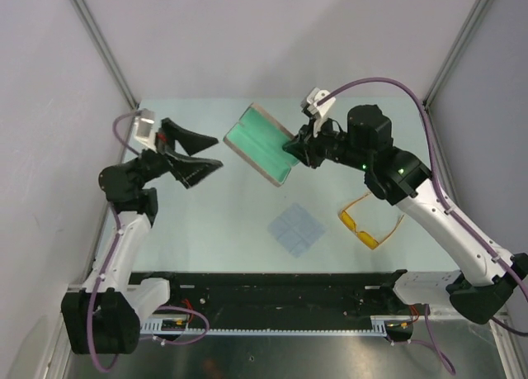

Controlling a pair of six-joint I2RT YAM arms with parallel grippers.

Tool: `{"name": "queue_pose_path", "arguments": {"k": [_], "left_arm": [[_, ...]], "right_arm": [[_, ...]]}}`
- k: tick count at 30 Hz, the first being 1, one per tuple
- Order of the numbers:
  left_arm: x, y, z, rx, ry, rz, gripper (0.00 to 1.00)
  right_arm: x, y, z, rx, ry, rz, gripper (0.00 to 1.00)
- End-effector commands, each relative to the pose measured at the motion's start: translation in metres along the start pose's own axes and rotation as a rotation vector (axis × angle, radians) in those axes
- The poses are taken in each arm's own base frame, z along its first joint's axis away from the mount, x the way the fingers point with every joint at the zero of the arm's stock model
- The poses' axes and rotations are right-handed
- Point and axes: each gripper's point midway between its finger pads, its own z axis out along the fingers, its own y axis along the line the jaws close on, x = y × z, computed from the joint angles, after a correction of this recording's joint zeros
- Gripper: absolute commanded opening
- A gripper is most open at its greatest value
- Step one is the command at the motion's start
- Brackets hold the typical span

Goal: Organize the sunglasses
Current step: Pass from the left arm to the right, then place the opened sunglasses case at the center of the board.

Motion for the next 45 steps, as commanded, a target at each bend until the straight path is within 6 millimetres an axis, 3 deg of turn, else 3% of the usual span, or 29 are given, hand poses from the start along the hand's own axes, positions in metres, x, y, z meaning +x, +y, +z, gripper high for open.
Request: {"name": "queue_pose_path", "arguments": {"k": [1,3,7,14,20,21,27,28,34,35,37,38,45], "left_arm": [[-0.027,0.044,-0.035,-0.26,-0.188,-0.12,1.0],[-0.032,0.06,-0.053,-0.354,-0.239,-0.165,1.0],[-0.028,0.082,-0.07,-0.456,-0.242,-0.249,1.0],[-0.004,0.112,-0.085,-0.586,-0.205,-0.355,1.0],[0.011,0.129,-0.1,-0.726,-0.189,-0.384,1.0],[0.016,0.131,-0.104,-0.758,-0.17,-0.386,1.0],[0.024,0.13,-0.111,-0.817,-0.14,-0.371,1.0],[0.026,0.13,-0.111,-0.816,-0.138,-0.378,1.0],[0.044,0.132,-0.114,-0.814,-0.116,-0.422,1.0],[0.046,0.132,-0.114,-0.813,-0.114,-0.428,1.0],[0.051,0.133,-0.115,-0.814,-0.107,-0.436,1.0],[0.053,0.134,-0.116,-0.815,-0.104,-0.441,1.0],[0.061,0.137,-0.116,-0.803,-0.081,-0.46,1.0]], "right_arm": [[-0.034,-0.034,-0.011,0.124,-0.088,-0.099,0.0],[-0.031,-0.039,-0.009,0.132,-0.076,-0.137,0.0],[-0.012,-0.045,0.011,0.109,-0.017,-0.183,0.0],[0.043,-0.049,0.065,0.029,0.091,-0.279,0.0],[0.099,-0.042,0.114,-0.082,0.175,-0.43,0.01],[0.117,-0.039,0.126,-0.111,0.205,-0.437,0.02],[0.153,-0.042,0.174,-0.15,0.197,-0.507,0.07],[0.166,-0.044,0.185,-0.154,0.204,-0.511,0.07],[0.201,-0.048,0.217,-0.171,0.218,-0.564,0.06],[0.217,-0.05,0.222,-0.177,0.248,-0.562,0.07],[0.221,-0.057,0.229,-0.159,0.266,-0.581,0.09],[0.232,-0.059,0.234,-0.157,0.285,-0.578,0.11],[0.236,-0.071,0.255,-0.12,0.279,-0.625,0.18]]}}
